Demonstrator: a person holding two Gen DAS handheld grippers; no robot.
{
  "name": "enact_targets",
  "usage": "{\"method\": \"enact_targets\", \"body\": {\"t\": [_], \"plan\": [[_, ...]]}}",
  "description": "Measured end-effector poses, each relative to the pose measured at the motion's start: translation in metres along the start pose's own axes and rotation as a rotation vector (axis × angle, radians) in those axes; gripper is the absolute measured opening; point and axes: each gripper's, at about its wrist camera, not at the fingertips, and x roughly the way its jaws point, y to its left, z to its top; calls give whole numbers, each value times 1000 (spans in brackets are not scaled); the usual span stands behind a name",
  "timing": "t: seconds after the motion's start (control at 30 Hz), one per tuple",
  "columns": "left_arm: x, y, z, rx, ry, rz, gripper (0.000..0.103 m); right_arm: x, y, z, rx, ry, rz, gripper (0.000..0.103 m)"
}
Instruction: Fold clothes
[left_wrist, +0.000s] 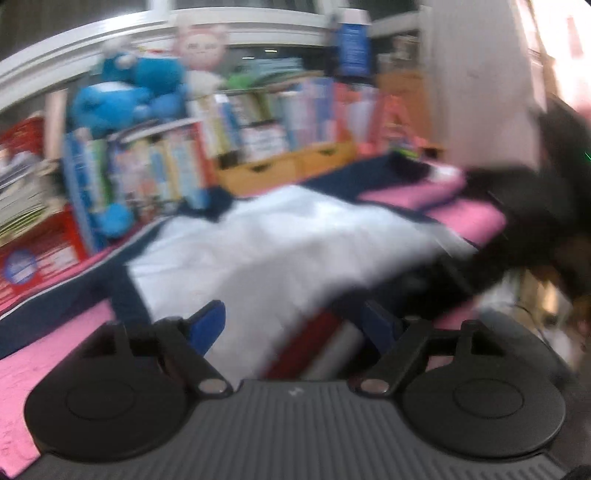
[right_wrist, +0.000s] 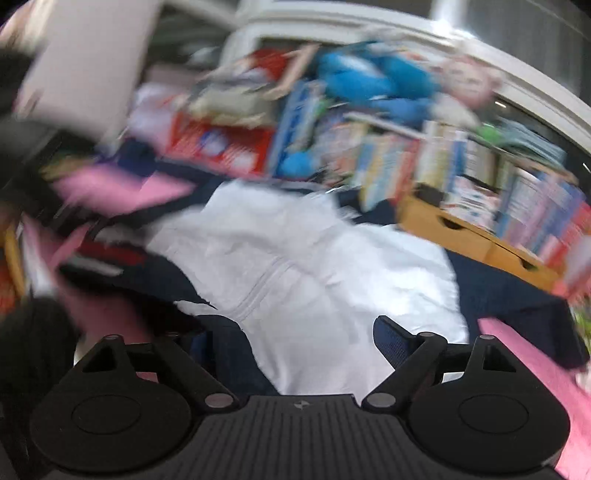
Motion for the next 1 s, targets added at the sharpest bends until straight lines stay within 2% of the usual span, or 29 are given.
{"method": "enact_targets", "body": {"t": [0.03,0.07,0.1,0.13,0.2,0.27,0.33,0.37,0.4,0.43,0.47,0.53,0.57,0.67,0.73,0.8,0.9,1.0], "plan": [[2,-6,-2,23,6,12,82,0,-7,5,37,-11,-10,71],[8,-11,-2,40,19,53,82,0,-13,9,66,-16,-10,54],[18,-13,-3,48,40,107,82,1,-20,13,91,-17,-5,49],[27,-12,-4,47,57,157,81,2,-22,16,108,-20,-4,47],[40,-1,-6,24,70,284,68,2,-21,17,100,-18,-4,47],[43,19,-5,-47,54,386,68,5,-14,4,57,21,-12,50],[35,43,1,-137,26,443,68,7,-8,-14,2,71,-40,52],[29,50,4,-140,17,490,64,4,-4,-25,-29,92,-73,51],[23,56,7,-127,8,550,63,2,-2,-36,-61,111,-149,47],[17,64,10,-121,2,583,65,0,-7,-45,-85,122,-258,38],[9,72,12,-133,-3,560,72,-5,-21,-50,-58,119,-325,40],[-10,75,16,-156,-14,466,75,-22,-54,-51,45,93,-391,43],[-18,67,18,-123,-9,447,75,-34,-68,-47,96,70,-403,43],[-45,42,18,27,3,435,75,-74,-83,-28,87,-31,-404,43],[-58,39,10,33,44,373,76,-97,-88,-24,62,-66,-385,43],[-60,37,-4,26,102,334,76,-108,-89,-31,29,-50,-358,43],[-52,34,-27,-8,182,277,76,-109,-84,-51,-10,19,-294,45],[-44,33,-41,-32,251,168,76,-100,-78,-70,7,87,-232,45]]}}
